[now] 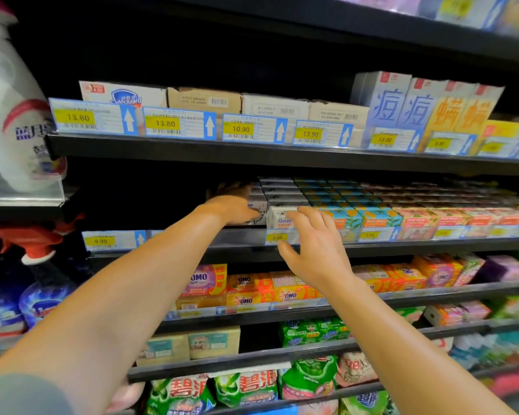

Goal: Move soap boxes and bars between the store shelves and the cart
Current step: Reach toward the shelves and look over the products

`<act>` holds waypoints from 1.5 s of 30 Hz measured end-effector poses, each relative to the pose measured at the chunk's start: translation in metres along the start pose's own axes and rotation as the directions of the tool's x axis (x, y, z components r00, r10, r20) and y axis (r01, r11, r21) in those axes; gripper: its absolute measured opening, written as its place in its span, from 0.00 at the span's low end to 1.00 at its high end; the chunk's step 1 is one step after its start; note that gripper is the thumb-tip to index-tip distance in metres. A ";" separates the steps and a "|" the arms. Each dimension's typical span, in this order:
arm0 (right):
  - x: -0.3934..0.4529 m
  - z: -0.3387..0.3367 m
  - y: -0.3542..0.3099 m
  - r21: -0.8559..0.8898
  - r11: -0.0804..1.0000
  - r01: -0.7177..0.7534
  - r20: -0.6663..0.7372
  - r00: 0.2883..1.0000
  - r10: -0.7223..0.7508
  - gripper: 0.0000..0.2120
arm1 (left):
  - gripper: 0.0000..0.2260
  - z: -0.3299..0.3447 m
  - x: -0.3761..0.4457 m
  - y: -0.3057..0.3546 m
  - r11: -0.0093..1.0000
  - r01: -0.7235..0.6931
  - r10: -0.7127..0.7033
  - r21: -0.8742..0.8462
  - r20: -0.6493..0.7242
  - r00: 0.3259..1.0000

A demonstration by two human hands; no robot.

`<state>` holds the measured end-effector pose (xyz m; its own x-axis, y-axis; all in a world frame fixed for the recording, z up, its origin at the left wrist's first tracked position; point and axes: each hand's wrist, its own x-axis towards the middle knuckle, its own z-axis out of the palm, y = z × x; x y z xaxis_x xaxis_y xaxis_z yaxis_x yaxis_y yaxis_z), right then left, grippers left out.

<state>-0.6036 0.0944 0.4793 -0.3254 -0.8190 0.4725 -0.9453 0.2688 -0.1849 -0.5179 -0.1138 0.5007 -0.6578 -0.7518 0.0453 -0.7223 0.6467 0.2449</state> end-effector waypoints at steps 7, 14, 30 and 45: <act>-0.038 -0.022 -0.006 -0.062 0.998 -0.018 0.053 0.998 0.021 0.31 | 0.32 0.000 -0.074 0.024 0.991 0.003 0.027 0.130 -0.228 0.973; -0.127 -0.038 -0.029 -0.019 1.000 -0.001 0.124 0.992 0.003 0.31 | 0.29 0.047 -0.205 0.023 0.987 -0.049 0.090 0.155 -0.272 0.958; -0.351 0.047 -0.155 0.155 0.979 0.136 0.482 0.854 -0.195 0.34 | 0.32 0.189 -0.514 -0.075 0.980 0.134 -0.142 0.149 0.045 0.989; -0.388 0.194 -0.319 0.227 0.942 0.246 0.757 0.564 -0.330 0.38 | 0.31 0.238 -0.620 -0.277 0.914 0.405 -0.400 0.012 0.183 0.898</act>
<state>-0.1708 0.2283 0.1877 0.1466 -0.9342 -0.3253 -0.9654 -0.0634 -0.2531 0.0388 0.2040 0.1743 -0.3404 -0.9105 -0.2348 -0.9295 0.2881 0.2304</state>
